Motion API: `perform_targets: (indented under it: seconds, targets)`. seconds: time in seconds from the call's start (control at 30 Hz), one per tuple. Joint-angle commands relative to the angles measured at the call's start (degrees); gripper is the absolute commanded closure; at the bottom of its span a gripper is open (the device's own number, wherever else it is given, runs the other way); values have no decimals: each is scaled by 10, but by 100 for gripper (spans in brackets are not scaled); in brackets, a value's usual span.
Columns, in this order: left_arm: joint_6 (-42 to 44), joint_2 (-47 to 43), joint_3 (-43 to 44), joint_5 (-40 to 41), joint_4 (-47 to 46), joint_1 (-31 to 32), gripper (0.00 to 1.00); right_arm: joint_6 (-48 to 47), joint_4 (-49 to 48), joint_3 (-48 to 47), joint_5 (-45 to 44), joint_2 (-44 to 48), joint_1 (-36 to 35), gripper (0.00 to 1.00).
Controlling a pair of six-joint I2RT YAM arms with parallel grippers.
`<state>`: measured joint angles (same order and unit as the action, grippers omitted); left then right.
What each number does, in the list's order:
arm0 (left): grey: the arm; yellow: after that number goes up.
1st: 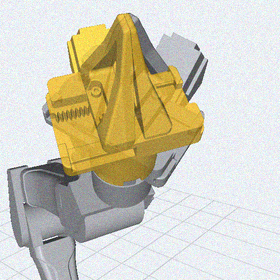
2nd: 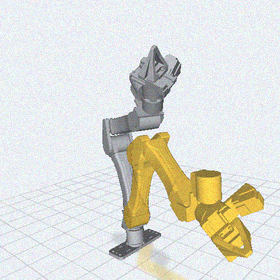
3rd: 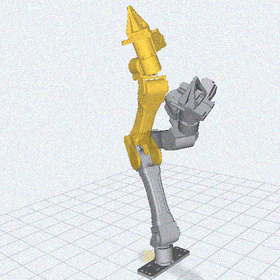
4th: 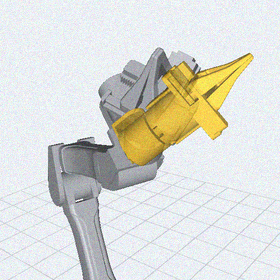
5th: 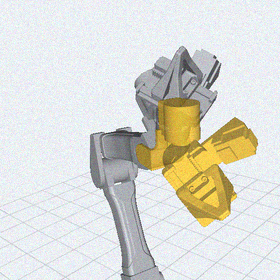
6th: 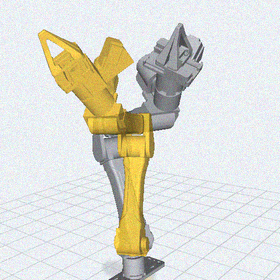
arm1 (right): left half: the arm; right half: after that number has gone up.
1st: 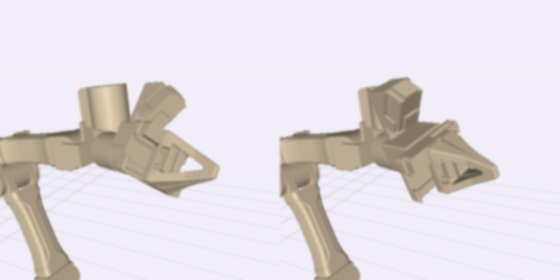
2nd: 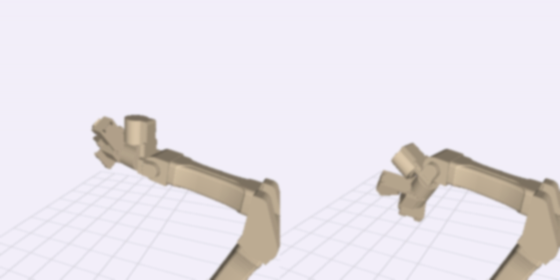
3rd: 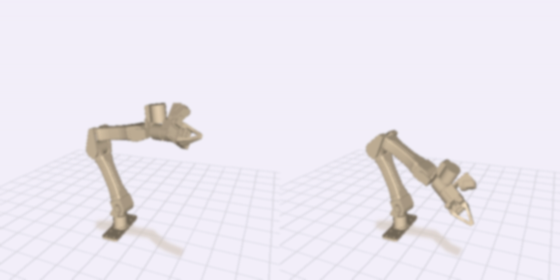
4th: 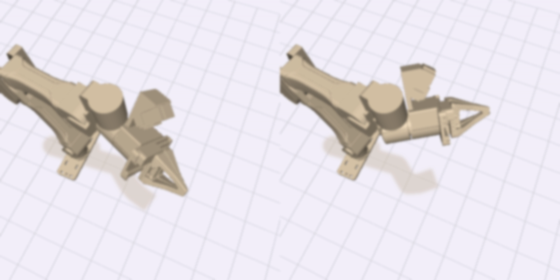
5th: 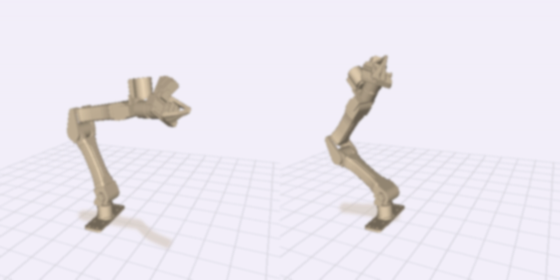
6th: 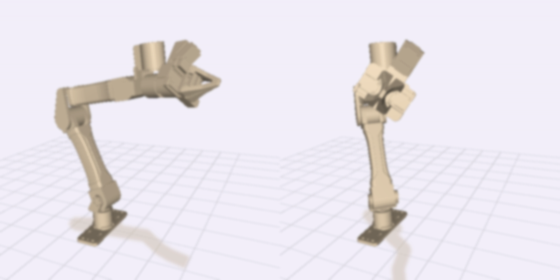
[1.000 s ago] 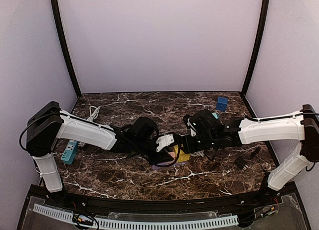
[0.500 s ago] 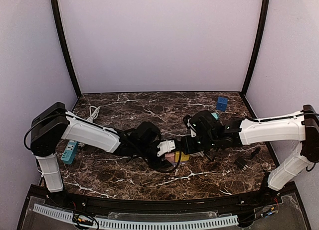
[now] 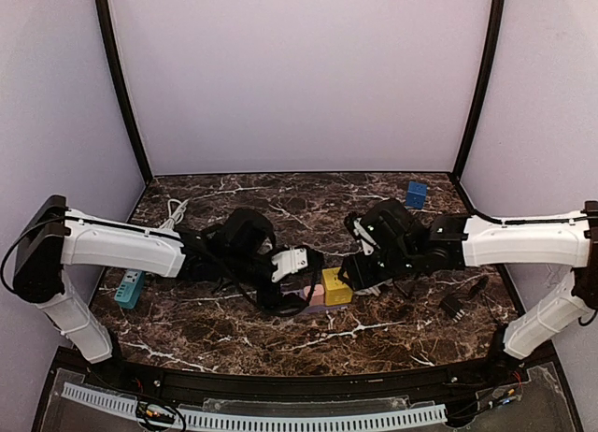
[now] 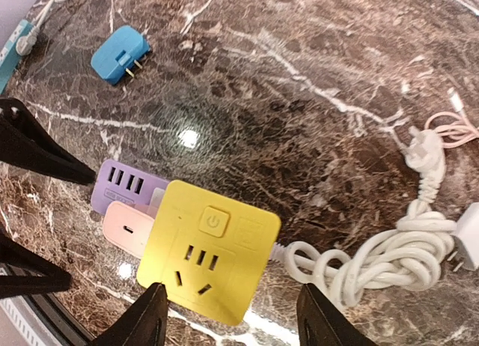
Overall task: Insert the plug
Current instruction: Pick up the plug from the center of the board.
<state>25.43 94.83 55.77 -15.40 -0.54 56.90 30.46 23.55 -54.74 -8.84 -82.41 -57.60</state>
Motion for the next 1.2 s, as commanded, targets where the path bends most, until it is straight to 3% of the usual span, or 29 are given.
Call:
perform_targets:
  seconds: [0.0,0.23,0.33,0.5,0.77,0.8,0.83,1.0,1.17]
  targets:
    - [-42,-76,-13,-53,46,-45,23,-52,25,-21,-33,81,45,39]
    - [-161,-173,-95,20,13,-113,21,-93,49,-7,-11,143,183,35]
    - [-198,-227,-157,88,-34,-127,20,-105,70,-15,6,138,229,34]
    - [-283,-294,-231,128,-75,-188,20,-108,92,-30,36,113,294,33]
    - [-423,-403,-340,168,-87,-323,20,-73,52,-26,36,98,330,21]
    - [-434,-411,-347,167,-81,-344,20,-59,48,-26,21,99,331,9]
    - [-455,-427,-364,165,-80,-355,20,-47,41,-23,3,101,332,2]
    - [-503,-481,-415,162,-87,-422,20,-16,40,-2,-62,119,342,1]
    - [-532,-526,-451,177,-90,-462,21,-23,80,-8,4,112,379,1]
